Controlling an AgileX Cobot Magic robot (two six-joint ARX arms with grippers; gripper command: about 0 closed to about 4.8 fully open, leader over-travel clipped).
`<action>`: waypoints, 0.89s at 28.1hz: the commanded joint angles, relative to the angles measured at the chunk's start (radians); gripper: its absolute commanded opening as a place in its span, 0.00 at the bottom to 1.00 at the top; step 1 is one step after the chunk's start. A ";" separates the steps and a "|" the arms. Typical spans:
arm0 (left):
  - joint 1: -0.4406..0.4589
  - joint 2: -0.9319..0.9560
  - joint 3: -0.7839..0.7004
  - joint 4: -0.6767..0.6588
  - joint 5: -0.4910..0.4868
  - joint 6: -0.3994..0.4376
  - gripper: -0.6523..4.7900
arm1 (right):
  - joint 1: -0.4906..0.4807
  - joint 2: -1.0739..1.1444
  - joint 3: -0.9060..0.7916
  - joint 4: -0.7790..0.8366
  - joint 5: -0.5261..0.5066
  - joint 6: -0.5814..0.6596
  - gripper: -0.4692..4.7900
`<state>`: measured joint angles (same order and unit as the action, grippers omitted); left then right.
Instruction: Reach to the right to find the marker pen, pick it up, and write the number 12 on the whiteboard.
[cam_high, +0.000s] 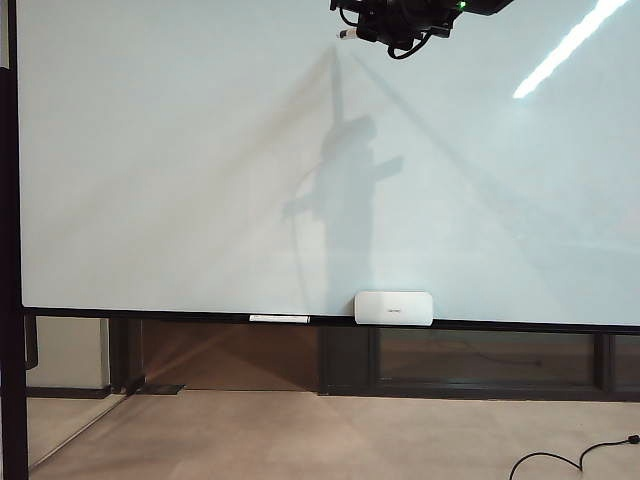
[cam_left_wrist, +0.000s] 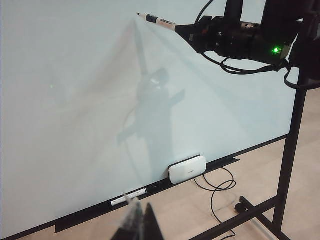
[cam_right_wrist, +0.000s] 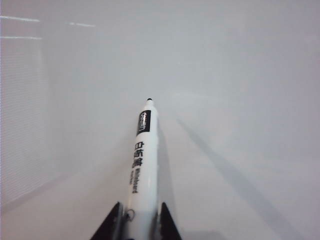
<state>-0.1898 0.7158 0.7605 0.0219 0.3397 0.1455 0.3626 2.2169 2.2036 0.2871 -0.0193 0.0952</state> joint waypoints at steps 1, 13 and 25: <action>0.000 -0.004 0.008 0.009 0.005 0.016 0.11 | -0.007 -0.008 0.006 0.020 0.002 -0.024 0.08; 0.000 -0.003 0.008 -0.011 0.005 0.031 0.11 | -0.019 0.019 0.008 0.025 0.002 -0.016 0.08; 0.000 -0.003 0.008 -0.014 0.005 0.041 0.11 | -0.022 0.028 0.008 0.029 0.015 -0.017 0.08</action>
<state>-0.1894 0.7158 0.7605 -0.0002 0.3397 0.1844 0.3405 2.2471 2.2059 0.2989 -0.0196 0.0776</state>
